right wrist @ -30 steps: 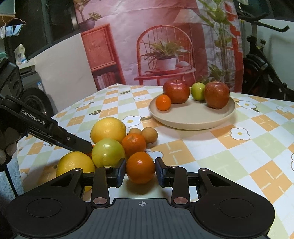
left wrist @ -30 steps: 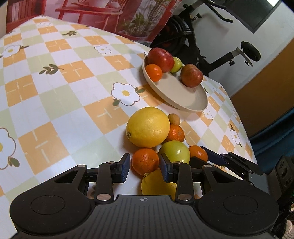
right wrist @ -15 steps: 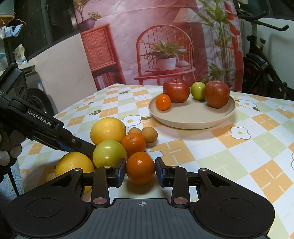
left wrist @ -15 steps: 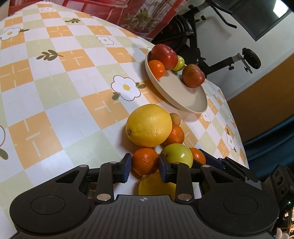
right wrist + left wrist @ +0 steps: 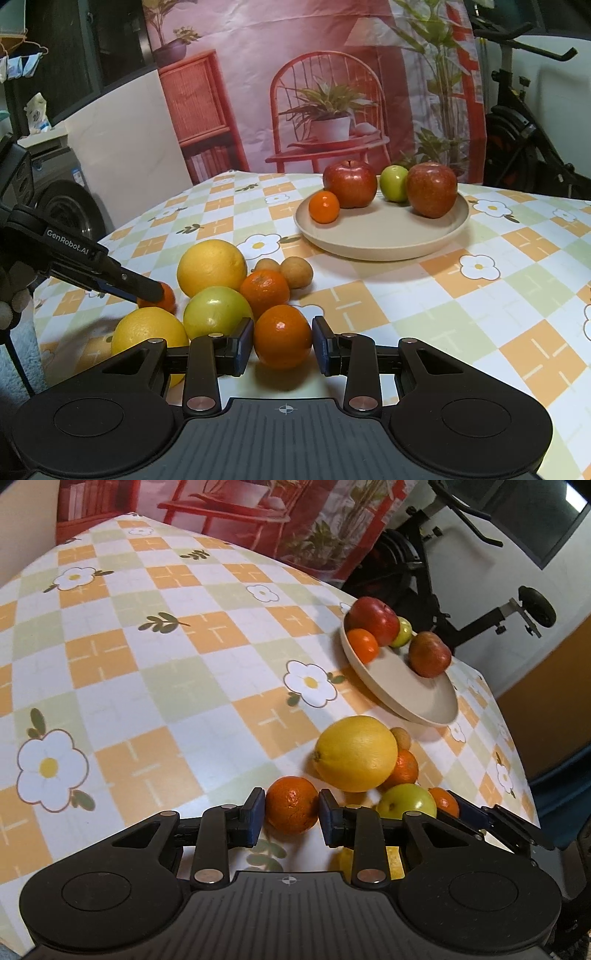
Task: Organize fruits
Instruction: 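Grasp an orange with the right gripper while the left gripper grasps another orange, then carry both oranges over the plate with both grippers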
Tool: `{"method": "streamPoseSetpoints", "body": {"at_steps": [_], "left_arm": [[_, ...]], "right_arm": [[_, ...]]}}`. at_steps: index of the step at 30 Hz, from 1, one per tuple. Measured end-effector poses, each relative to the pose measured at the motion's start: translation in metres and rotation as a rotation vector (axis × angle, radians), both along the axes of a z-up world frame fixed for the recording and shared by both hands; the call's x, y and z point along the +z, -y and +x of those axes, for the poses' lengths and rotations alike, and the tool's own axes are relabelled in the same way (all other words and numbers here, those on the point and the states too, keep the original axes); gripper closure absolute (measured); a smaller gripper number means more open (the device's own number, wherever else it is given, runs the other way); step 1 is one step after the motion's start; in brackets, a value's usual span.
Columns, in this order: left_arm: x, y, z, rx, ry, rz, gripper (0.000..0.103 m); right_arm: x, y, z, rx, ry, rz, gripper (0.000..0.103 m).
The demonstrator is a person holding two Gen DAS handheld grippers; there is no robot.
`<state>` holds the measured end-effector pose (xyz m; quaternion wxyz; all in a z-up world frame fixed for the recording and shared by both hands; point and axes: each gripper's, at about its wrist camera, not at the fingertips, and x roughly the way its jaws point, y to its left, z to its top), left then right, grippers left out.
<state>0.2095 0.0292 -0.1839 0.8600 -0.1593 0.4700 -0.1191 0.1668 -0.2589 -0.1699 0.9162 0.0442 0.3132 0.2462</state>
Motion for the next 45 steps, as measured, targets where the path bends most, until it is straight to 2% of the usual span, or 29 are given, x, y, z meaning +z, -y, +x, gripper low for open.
{"method": "streamPoseSetpoints", "body": {"at_steps": [9, 15, 22, 28, 34, 45], "left_arm": [[-0.006, 0.005, 0.000, -0.021, 0.003, -0.009, 0.069], [-0.006, 0.006, -0.002, -0.025, 0.016, -0.010, 0.071], [0.009, 0.005, -0.006, -0.024, 0.083, 0.010, 0.072], [0.039, 0.001, -0.006, -0.025, 0.172, 0.018, 0.072], [0.082, -0.008, 0.003, -0.011, 0.276, 0.015, 0.072], [0.154, 0.000, 0.028, -0.019, 0.491, 0.065, 0.072]], "right_arm": [[0.000, 0.000, 0.000, 0.001, 0.000, 0.000, 0.071], [0.000, 0.001, 0.000, 0.001, 0.000, 0.000, 0.071], [0.001, 0.002, 0.000, -0.010, 0.005, 0.005, 0.071], [0.009, 0.006, 0.001, -0.040, 0.001, 0.023, 0.071], [0.036, 0.020, 0.012, -0.087, 0.033, 0.076, 0.071], [0.102, 0.030, 0.056, -0.119, 0.190, 0.065, 0.071]]}}
